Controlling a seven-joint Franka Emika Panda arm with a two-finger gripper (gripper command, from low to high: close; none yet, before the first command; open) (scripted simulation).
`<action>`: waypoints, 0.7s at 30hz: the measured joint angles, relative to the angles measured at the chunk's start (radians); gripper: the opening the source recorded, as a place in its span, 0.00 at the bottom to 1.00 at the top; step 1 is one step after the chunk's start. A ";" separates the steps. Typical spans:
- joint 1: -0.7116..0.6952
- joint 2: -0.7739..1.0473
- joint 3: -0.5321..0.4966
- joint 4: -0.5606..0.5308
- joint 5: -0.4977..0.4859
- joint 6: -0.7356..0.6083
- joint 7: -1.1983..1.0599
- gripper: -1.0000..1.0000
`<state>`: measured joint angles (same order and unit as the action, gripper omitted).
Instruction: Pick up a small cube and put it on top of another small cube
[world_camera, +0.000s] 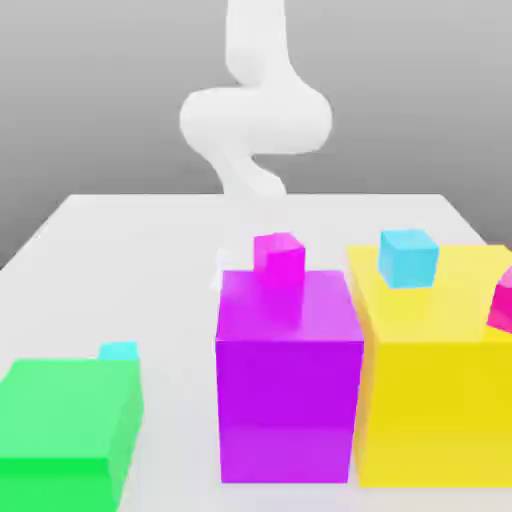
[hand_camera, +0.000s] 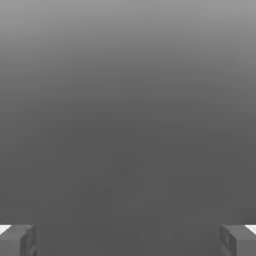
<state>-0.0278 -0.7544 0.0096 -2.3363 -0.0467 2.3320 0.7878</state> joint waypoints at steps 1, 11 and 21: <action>-0.012 0.020 0.003 -0.016 -0.019 0.014 -0.005 0.50; -0.121 0.218 -0.030 -0.159 -0.177 0.136 -0.075 0.50; -0.214 0.410 -0.140 -0.301 -0.267 0.261 -0.195 0.50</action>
<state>-0.2422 -0.3440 -0.1306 -2.6377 -0.3137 2.5932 0.5927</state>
